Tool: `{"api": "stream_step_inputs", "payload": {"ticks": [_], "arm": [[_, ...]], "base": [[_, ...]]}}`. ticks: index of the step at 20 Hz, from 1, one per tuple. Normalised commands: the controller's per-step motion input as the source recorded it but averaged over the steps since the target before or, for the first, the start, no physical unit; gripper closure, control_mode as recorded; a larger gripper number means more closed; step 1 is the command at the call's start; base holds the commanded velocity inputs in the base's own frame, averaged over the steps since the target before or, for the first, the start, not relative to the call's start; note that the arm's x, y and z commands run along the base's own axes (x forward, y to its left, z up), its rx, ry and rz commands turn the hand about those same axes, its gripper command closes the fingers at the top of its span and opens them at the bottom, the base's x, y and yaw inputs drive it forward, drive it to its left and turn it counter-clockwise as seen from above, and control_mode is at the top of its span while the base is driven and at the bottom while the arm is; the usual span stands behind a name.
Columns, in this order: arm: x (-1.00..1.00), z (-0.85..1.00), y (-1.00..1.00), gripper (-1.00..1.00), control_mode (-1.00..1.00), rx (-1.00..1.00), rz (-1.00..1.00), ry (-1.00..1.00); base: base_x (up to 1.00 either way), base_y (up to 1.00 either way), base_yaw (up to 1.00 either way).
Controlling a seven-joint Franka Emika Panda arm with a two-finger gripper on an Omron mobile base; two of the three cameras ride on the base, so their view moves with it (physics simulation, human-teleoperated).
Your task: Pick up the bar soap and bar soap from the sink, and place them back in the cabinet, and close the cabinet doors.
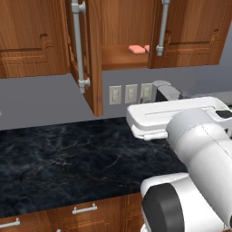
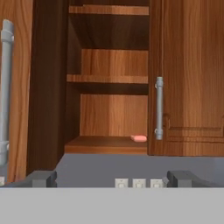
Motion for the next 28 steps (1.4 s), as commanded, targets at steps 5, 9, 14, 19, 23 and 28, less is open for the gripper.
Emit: {"api": "stream_step_inputs", "payload": {"ticks": [5,9,14,19,23,28], "arm": [[-0.07,-0.08,0.28,-1.00,-1.00,0.00,0.00,0.00],[-0.04,-0.05,0.37,-1.00,-1.00,-0.01,0.00,0.00],[0.00,-0.03,0.35,-1.00,-1.00,-0.01,0.00,0.00],[0.00,-0.01,0.27,-1.00,-1.00,0.00,0.00,0.00],[0.00,-0.01,0.27,-1.00,-1.00,0.00,0.00,0.00],[0.00,-0.04,0.25,-1.00,-1.00,0.00,0.00,0.00]], "base": [[0.00,0.00,0.00],[0.00,0.00,0.00],[0.00,0.00,0.00],[0.00,0.00,0.00],[0.00,0.00,0.00],[0.00,0.00,0.00]]}}
